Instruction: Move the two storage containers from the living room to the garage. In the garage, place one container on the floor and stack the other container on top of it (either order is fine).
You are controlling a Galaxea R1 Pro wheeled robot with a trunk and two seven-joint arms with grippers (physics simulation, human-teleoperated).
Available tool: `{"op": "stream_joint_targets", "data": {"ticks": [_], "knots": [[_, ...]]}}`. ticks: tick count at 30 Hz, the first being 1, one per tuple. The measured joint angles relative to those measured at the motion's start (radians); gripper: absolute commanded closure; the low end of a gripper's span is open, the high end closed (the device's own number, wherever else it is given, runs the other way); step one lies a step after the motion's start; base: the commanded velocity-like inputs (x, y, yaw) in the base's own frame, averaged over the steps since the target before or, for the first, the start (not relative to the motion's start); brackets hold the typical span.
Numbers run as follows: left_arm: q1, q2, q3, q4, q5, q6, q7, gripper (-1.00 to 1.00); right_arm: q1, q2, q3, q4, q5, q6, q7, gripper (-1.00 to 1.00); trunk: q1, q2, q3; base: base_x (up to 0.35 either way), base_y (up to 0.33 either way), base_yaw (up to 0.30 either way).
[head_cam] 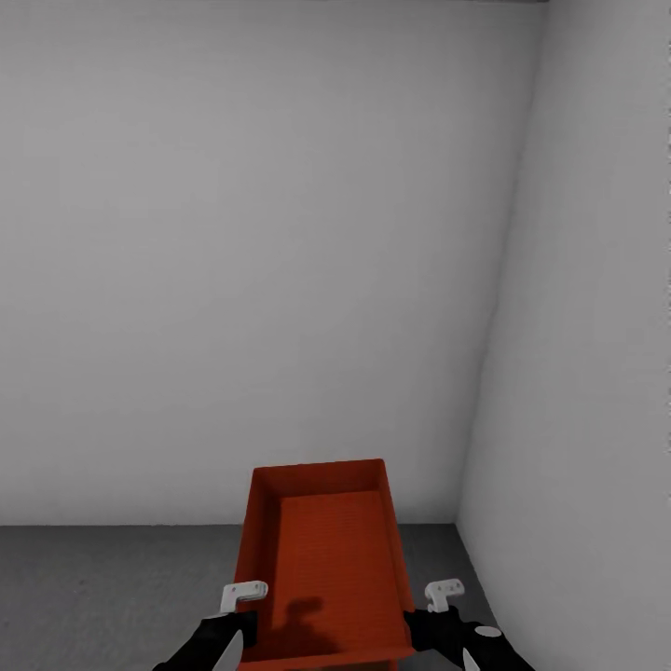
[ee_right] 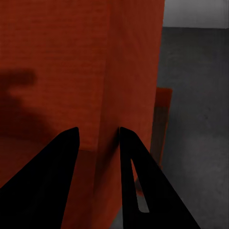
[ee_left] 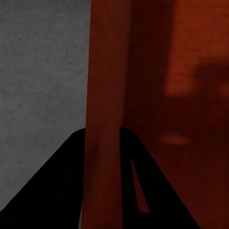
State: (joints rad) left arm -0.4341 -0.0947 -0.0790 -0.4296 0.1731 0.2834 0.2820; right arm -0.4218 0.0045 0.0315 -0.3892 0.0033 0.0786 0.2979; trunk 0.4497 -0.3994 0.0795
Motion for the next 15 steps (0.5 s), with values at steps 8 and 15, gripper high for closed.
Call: {"op": "stream_joint_targets", "data": {"ticks": [8,15], "knots": [[0.000,-0.001,0.001,0.000,-0.001,0.000,0.000,1.00,0.000,-0.001,0.001,-0.001,-0.001,0.002,0.000,1.00,0.000,0.000,0.000,0.002,-0.002,-0.247],[0.000,-0.002,0.002,0.000,-0.003,-0.002,0.000,1.00,0.000,-0.003,0.004,0.000,-0.003,-0.002,0.001,1.00,0.000,0.000,0.000,0.000,0.045,-0.196]]}}
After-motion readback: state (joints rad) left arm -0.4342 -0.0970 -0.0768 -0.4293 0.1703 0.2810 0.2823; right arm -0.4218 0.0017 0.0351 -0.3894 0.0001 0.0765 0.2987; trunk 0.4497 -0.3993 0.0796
